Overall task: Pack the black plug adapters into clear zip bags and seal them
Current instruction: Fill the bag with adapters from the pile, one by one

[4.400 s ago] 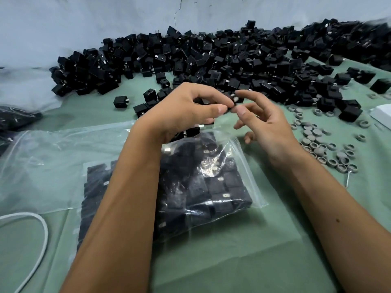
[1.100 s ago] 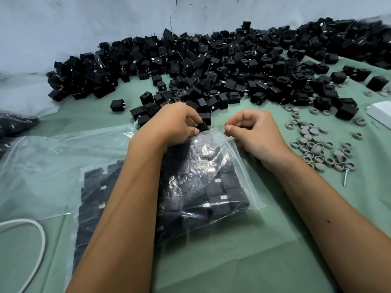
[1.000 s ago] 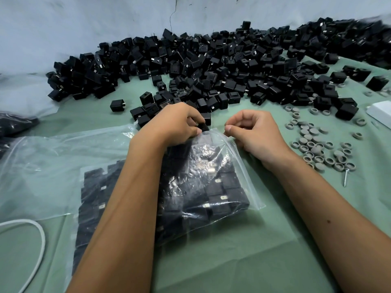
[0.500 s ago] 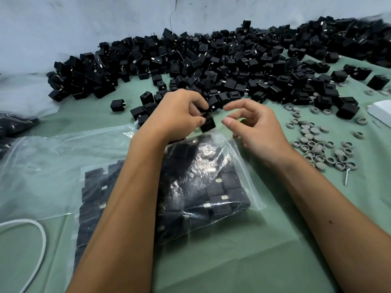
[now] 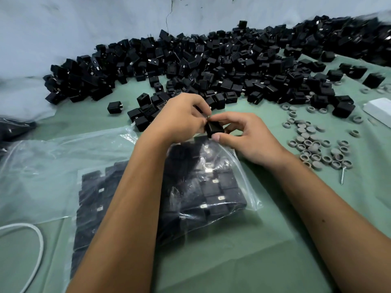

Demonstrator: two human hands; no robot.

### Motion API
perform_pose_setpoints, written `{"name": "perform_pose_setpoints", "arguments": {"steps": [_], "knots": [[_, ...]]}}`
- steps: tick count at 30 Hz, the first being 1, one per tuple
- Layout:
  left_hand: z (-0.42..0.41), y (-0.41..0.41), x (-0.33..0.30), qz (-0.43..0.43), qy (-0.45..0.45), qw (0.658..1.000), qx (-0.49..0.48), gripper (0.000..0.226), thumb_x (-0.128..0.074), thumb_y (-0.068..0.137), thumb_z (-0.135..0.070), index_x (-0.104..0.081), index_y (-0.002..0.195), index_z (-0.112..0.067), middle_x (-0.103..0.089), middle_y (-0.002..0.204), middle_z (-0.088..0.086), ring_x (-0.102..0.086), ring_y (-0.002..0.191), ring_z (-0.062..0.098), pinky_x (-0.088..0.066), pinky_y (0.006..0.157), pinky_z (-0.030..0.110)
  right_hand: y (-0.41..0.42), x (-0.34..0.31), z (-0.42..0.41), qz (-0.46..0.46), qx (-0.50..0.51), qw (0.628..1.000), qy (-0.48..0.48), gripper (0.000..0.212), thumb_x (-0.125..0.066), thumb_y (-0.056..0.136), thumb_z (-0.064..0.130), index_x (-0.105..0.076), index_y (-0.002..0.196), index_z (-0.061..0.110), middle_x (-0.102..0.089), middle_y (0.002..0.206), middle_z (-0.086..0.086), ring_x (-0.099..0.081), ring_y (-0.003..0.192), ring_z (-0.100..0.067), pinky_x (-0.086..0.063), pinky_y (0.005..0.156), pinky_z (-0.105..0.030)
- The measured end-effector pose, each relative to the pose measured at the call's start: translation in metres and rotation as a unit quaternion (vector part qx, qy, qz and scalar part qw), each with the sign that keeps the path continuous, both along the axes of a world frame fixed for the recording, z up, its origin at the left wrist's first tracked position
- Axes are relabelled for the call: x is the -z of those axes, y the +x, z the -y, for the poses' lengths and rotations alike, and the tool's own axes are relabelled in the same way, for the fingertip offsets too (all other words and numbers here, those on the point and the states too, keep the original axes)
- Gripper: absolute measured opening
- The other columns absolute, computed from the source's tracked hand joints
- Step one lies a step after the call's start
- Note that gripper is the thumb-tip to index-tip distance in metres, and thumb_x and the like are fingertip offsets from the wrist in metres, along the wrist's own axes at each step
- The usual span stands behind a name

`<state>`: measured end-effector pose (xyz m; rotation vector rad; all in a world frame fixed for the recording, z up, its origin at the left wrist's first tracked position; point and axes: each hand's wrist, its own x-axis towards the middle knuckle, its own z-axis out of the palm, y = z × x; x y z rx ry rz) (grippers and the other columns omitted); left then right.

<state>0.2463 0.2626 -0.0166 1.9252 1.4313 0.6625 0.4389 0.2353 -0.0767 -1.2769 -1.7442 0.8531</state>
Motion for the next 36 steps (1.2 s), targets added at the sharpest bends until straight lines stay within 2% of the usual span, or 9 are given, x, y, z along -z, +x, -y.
{"name": "perform_pose_setpoints", "arguments": {"steps": [4, 7, 10, 15, 18, 20, 25, 29, 36], "knots": [[0.001, 0.005, -0.004, 0.011, 0.034, 0.998, 0.044, 0.023, -0.064, 0.095, 0.000, -0.071, 0.100, -0.021, -0.074, 0.099, -0.001, -0.070, 0.096, 0.016, -0.058, 0.093, 0.044, 0.001, -0.006, 0.004, -0.178, 0.088, 0.979, -0.052, 0.011, -0.069, 0.099, 0.026, -0.077, 0.104, 0.022, -0.076, 0.099, -0.005, -0.070, 0.080, -0.018, -0.062, 0.066, -0.034], [0.005, 0.007, -0.006, -0.057, -0.005, 0.989, 0.134, 0.027, -0.063, 0.099, -0.009, -0.076, 0.103, -0.032, -0.068, 0.104, -0.008, -0.065, 0.100, 0.013, -0.053, 0.095, 0.040, 0.016, -0.015, -0.001, -0.307, 0.115, 0.936, -0.127, 0.025, -0.054, 0.107, 0.026, -0.070, 0.108, 0.007, -0.074, 0.101, -0.016, -0.066, 0.083, -0.021, -0.057, 0.064, -0.026], [0.010, 0.012, -0.007, -0.123, -0.069, 0.969, 0.201, 0.028, -0.057, 0.104, -0.021, -0.078, 0.102, -0.039, -0.070, 0.113, 0.005, -0.065, 0.108, 0.027, -0.050, 0.102, 0.047, 0.027, -0.020, -0.001, -0.378, 0.067, 0.904, -0.188, 0.036, -0.046, 0.110, 0.030, -0.065, 0.120, 0.002, -0.072, 0.100, -0.021, -0.065, 0.075, -0.017, -0.052, 0.060, -0.020], [0.010, 0.005, -0.009, -0.108, -0.081, 0.965, 0.223, 0.014, -0.069, 0.095, -0.024, -0.078, 0.091, -0.035, -0.070, 0.116, 0.006, -0.063, 0.117, 0.028, -0.048, 0.104, 0.051, 0.035, -0.019, 0.003, -0.320, -0.022, 0.923, -0.213, 0.030, -0.060, 0.099, 0.017, -0.067, 0.117, -0.006, -0.066, 0.096, -0.017, -0.063, 0.068, -0.014, -0.052, 0.054, -0.015], [0.010, -0.005, -0.011, -0.079, -0.077, 0.965, 0.237, 0.009, -0.080, 0.085, -0.024, -0.078, 0.089, -0.032, -0.067, 0.121, -0.011, -0.053, 0.123, -0.001, -0.036, 0.101, 0.017, 0.037, -0.021, 0.007, -0.240, -0.099, 0.937, -0.234, 0.031, -0.070, 0.086, 0.022, -0.067, 0.108, 0.000, -0.069, 0.078, -0.012, -0.055, 0.052, -0.010, -0.039, 0.039, -0.013], [0.010, -0.006, -0.013, -0.072, -0.050, 0.965, 0.247, 0.010, -0.084, 0.080, -0.022, -0.080, 0.088, -0.027, -0.067, 0.124, -0.008, -0.051, 0.121, -0.007, -0.028, 0.098, 0.007, 0.035, -0.021, 0.009, -0.196, -0.139, 0.939, -0.247, 0.027, -0.073, 0.083, 0.021, -0.067, 0.102, 0.003, -0.067, 0.072, -0.008, -0.052, 0.050, -0.008, -0.036, 0.038, -0.012], [0.010, -0.006, -0.015, -0.037, -0.012, 0.971, 0.235, 0.011, -0.087, 0.078, -0.021, -0.081, 0.086, -0.027, -0.058, 0.137, -0.007, -0.047, 0.132, -0.001, -0.030, 0.121, 0.045, 0.033, -0.021, 0.014, -0.156, -0.225, 0.924, -0.268, 0.027, -0.076, 0.079, 0.008, -0.073, 0.104, -0.001, -0.070, 0.090, -0.015, -0.063, 0.062, -0.012, -0.053, 0.052, -0.016], [0.011, -0.001, -0.017, -0.019, 0.003, 0.971, 0.238, 0.012, -0.088, 0.077, -0.020, -0.081, 0.084, -0.027, -0.059, 0.134, -0.007, -0.049, 0.130, -0.003, -0.034, 0.119, 0.046, 0.031, -0.022, 0.016, -0.130, -0.268, 0.924, -0.241, 0.030, -0.076, 0.082, 0.003, -0.072, 0.111, -0.007, -0.075, 0.096, -0.018, -0.068, 0.066, -0.014, -0.056, 0.059, -0.019], [0.011, 0.000, -0.017, -0.020, 0.009, 0.968, 0.249, 0.015, -0.087, 0.078, -0.017, -0.081, 0.083, -0.029, -0.063, 0.129, -0.007, -0.052, 0.125, -0.007, -0.037, 0.117, 0.044, 0.027, -0.022, 0.016, -0.095, -0.265, 0.942, -0.183, 0.018, -0.077, 0.085, 0.005, -0.077, 0.101, -0.004, -0.073, 0.081, -0.024, -0.065, 0.057, -0.014, -0.049, 0.045, -0.018]]}}
